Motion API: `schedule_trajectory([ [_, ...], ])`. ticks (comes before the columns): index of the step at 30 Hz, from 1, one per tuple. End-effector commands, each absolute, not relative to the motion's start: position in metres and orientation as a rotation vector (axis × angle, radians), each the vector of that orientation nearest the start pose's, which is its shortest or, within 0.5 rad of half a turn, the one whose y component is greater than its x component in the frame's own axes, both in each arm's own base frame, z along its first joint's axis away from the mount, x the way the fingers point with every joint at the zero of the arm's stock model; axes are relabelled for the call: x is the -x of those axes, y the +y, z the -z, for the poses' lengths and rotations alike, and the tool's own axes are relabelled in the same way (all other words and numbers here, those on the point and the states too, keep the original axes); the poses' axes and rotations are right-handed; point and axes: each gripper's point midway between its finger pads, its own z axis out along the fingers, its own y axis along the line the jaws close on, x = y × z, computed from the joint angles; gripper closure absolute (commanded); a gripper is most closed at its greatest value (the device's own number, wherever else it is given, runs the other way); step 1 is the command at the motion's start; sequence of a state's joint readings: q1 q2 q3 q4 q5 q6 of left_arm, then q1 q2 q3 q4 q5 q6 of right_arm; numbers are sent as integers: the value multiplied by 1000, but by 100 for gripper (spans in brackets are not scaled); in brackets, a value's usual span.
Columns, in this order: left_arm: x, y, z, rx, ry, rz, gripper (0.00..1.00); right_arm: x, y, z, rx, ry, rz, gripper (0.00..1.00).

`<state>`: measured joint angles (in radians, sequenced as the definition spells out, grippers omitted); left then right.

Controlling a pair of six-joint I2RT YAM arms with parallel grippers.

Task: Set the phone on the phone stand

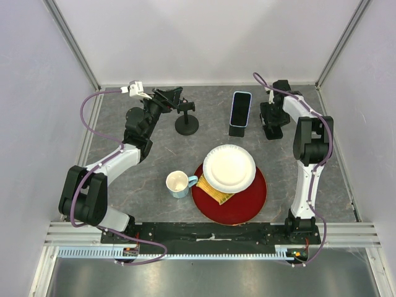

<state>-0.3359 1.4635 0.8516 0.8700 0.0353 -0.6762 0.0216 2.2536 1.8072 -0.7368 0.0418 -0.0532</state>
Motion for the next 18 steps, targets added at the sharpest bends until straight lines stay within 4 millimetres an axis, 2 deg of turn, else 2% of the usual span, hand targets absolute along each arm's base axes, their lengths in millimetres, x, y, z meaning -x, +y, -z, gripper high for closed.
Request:
schedule_trajectory([
  [1,-434,-189,-348,189,1264,928,24,-498,1,-10,57,2685,108,98],
  [7,-438,-204,-353,125,1282,973,24,-506,-7,-36,-4,2571,148,100],
  [10,-440,-220,-354,56,1312,1029,25,-510,-15,-55,-79,2496,135,100],
  [11,-441,-224,-353,45,1324,1040,25,-505,-16,-53,-93,2495,130,100],
  [13,-442,-234,-354,6,1331,1080,25,-512,-13,-73,-115,2414,94,100],
  [14,-442,-238,-353,-5,1338,1092,25,-512,-25,-75,-164,2380,81,100],
  [15,-443,-242,-352,-19,1345,1101,26,-512,-26,-80,-184,2353,66,100],
  [16,-443,-250,-355,-55,1347,1118,26,-513,-32,-98,-211,2299,53,100],
  [18,-443,-259,-353,-92,1371,1131,26,-513,-30,-108,-251,2220,-41,100],
])
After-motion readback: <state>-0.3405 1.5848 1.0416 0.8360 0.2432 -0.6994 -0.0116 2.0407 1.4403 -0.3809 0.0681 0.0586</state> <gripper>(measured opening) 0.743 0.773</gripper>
